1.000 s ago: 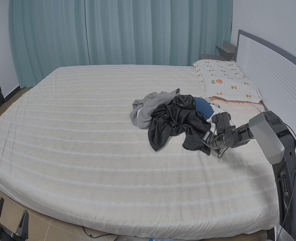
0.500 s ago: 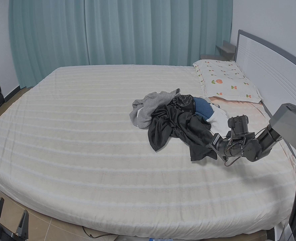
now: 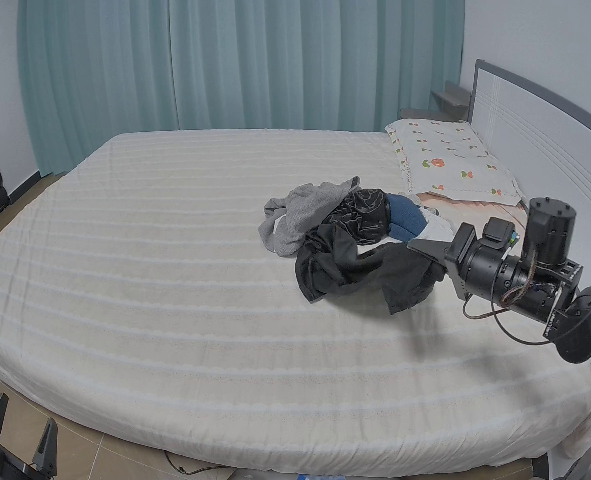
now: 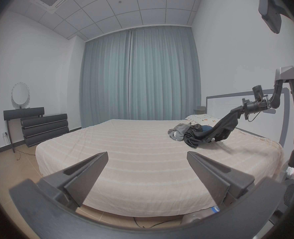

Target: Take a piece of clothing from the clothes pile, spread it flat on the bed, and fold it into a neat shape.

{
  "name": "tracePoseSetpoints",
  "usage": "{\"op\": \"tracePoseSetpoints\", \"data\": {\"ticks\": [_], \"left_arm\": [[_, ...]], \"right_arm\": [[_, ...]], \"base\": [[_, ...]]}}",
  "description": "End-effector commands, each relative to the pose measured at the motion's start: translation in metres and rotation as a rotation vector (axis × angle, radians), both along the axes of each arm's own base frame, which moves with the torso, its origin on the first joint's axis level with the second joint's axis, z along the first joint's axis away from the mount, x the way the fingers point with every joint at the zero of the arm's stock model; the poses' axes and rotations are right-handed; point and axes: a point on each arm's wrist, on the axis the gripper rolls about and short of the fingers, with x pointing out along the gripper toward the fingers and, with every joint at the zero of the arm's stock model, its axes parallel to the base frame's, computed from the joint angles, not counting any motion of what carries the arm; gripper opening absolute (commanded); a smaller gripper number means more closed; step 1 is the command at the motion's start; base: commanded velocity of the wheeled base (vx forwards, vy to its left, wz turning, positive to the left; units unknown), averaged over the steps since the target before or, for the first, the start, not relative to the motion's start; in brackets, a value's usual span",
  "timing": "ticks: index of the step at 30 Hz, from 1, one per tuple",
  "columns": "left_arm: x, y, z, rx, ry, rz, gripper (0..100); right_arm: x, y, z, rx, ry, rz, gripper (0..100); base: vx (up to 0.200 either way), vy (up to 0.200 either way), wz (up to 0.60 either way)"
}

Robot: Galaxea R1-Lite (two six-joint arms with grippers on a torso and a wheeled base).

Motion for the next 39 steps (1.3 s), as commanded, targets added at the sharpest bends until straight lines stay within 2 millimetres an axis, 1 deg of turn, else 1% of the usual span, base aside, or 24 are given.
{"op": "tracePoseSetpoints", "data": {"ticks": [1,2,5,7,10,18,23,29,33,34,35,36,37,38,39], "left_arm": [[0.000,0.000,-0.004,0.000,-0.002,0.000,100],[0.000,0.000,-0.004,0.000,-0.002,0.002,100],[0.000,0.000,-0.004,0.000,-0.002,0.002,100],[0.000,0.000,-0.004,0.000,-0.002,0.002,100],[0.000,0.000,-0.004,0.002,-0.002,-0.001,100],[0.000,0.000,-0.004,0.013,-0.005,-0.006,100],[0.000,-0.001,-0.004,0.020,-0.005,-0.055,100],[0.000,-0.001,-0.004,0.020,-0.005,-0.061,100],[0.000,-0.001,-0.003,0.020,-0.013,-0.055,100],[-0.008,-0.001,0.028,-0.005,-0.141,-0.046,100],[-0.011,-0.001,0.046,-0.023,-0.180,-0.046,100],[-0.010,-0.001,0.081,-0.063,-0.214,-0.060,100],[-0.004,-0.001,0.095,-0.073,-0.190,-0.072,100],[0.000,-0.002,0.099,-0.070,-0.172,-0.082,100],[0.011,-0.002,0.099,-0.048,-0.112,-0.112,100]], "right_arm": [[-0.039,0.000,0.042,0.059,-0.144,0.063,0],[-0.048,0.001,0.050,0.072,-0.173,0.083,0],[-0.054,-0.001,0.056,0.081,-0.194,0.088,0],[-0.054,-0.001,0.054,0.079,-0.189,0.089,0],[-0.055,-0.001,0.046,0.062,-0.171,0.089,0],[-0.066,-0.006,0.045,0.054,-0.178,0.094,0],[-0.072,-0.008,0.041,0.045,-0.168,0.101,0],[-0.077,-0.005,0.035,0.036,-0.145,0.123,0],[-0.076,-0.005,0.033,0.033,-0.140,0.124,0],[-0.074,-0.004,0.033,0.032,-0.137,0.124,0],[-0.074,-0.003,0.032,0.031,-0.136,0.124,0],[-0.073,-0.002,0.032,0.031,-0.136,0.127,0],[-0.072,-0.001,0.032,0.031,-0.134,0.131,0],[-0.072,-0.001,0.032,0.032,-0.136,0.131,0],[-0.073,-0.001,0.033,0.031,-0.142,0.132,0]], "base": [[0.000,0.000,0.00],[0.000,0.000,0.00],[0.000,0.000,0.00],[0.000,0.000,0.00],[0.000,0.000,0.00],[0.000,0.000,0.00],[0.000,0.000,0.00],[0.000,0.000,0.00],[0.000,0.000,0.00],[0.000,0.000,0.00],[0.000,0.000,0.00],[0.000,0.000,0.00],[0.000,0.000,0.00],[0.000,0.000,0.00],[0.000,0.000,0.00]]}}
